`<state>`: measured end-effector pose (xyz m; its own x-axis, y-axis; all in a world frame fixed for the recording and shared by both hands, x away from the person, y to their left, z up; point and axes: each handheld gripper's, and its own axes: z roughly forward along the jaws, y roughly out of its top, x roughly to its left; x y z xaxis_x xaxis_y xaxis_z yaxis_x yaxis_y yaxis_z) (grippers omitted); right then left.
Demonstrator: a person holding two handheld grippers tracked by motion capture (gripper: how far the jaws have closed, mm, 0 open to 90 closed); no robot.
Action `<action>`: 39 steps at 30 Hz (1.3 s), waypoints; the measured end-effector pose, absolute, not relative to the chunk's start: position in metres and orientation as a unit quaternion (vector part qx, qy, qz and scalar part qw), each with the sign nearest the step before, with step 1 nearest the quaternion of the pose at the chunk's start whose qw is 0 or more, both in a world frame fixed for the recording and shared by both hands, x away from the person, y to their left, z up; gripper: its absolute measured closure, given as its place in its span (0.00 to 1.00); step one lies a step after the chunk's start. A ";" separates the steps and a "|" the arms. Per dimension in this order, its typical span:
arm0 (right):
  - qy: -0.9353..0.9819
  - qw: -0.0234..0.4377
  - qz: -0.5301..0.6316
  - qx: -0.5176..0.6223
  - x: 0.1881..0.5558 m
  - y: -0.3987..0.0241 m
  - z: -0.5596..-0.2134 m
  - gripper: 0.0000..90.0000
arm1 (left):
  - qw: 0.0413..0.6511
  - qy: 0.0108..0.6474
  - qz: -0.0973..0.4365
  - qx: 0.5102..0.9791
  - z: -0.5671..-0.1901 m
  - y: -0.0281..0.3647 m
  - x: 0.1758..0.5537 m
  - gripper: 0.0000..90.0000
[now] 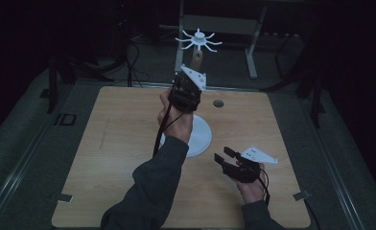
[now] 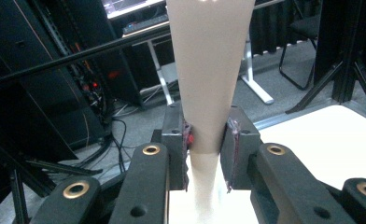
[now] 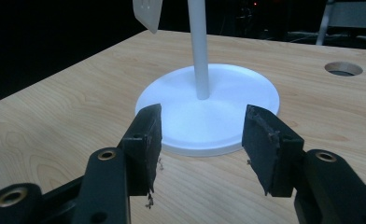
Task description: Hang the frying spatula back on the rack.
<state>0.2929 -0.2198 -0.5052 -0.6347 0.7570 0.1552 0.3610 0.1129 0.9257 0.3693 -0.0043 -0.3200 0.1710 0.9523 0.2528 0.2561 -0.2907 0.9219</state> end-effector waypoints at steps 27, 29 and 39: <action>0.721 0.183 0.540 0.394 0.290 -0.227 -0.511 0.52 | 0.422 0.452 0.430 0.657 -0.317 0.000 0.372 0.82; 0.721 0.183 0.540 0.394 0.290 -0.227 -0.511 0.52 | 0.422 0.455 0.417 0.665 -0.319 0.001 0.376 0.82; 0.720 0.184 0.539 0.397 0.289 -0.230 -0.511 0.52 | 0.442 0.448 0.405 0.663 -0.322 0.008 0.376 0.73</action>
<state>0.2890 -0.2297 -0.5114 -0.6162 0.7705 0.1629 0.3738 0.1040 0.9217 0.3763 0.0082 -0.3225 0.2702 0.9523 0.1419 0.2361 -0.2084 0.9491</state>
